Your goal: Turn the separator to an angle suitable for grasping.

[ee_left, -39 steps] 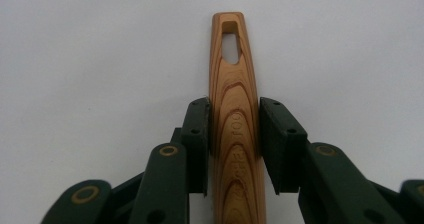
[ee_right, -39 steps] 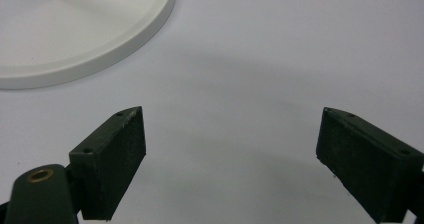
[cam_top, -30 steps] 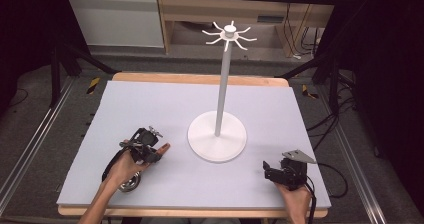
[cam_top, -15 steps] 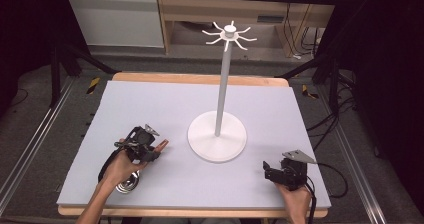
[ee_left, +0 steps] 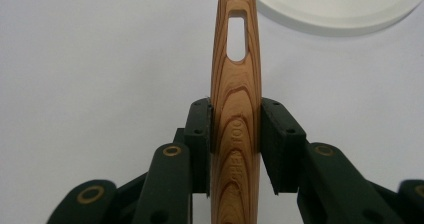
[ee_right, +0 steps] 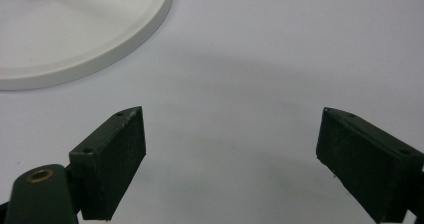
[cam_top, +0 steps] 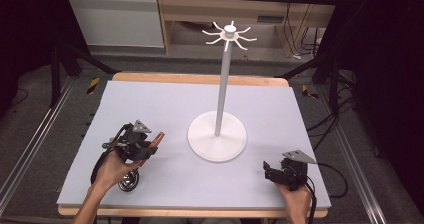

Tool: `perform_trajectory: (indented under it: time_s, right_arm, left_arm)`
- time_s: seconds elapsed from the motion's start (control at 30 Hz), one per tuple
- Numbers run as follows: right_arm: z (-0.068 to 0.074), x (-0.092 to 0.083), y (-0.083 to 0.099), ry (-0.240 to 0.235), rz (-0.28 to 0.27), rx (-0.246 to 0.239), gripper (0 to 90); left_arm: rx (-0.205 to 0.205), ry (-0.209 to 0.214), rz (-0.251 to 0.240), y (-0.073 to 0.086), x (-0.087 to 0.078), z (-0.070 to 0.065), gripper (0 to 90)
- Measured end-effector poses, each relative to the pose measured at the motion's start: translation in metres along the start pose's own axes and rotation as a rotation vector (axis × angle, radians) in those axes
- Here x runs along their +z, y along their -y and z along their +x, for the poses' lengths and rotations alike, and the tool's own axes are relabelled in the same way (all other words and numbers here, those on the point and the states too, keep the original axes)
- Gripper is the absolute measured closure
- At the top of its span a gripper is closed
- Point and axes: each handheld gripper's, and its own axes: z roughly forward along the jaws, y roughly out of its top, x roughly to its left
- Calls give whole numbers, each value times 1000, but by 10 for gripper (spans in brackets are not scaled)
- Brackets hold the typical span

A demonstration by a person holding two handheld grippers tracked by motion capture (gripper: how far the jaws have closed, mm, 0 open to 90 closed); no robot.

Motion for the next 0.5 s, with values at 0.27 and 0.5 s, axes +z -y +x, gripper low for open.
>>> perform_trajectory:
  time_s: [0.27,0.5]
  right_arm:
    - [0,-1,1,6,-1,5,128]
    - [1,-1,1,8,-4,1,128]
  left_arm:
    - [7,3,-112,-4,-25,-4,670]
    - [-19,-14,-252,-6,-46,-4,670]
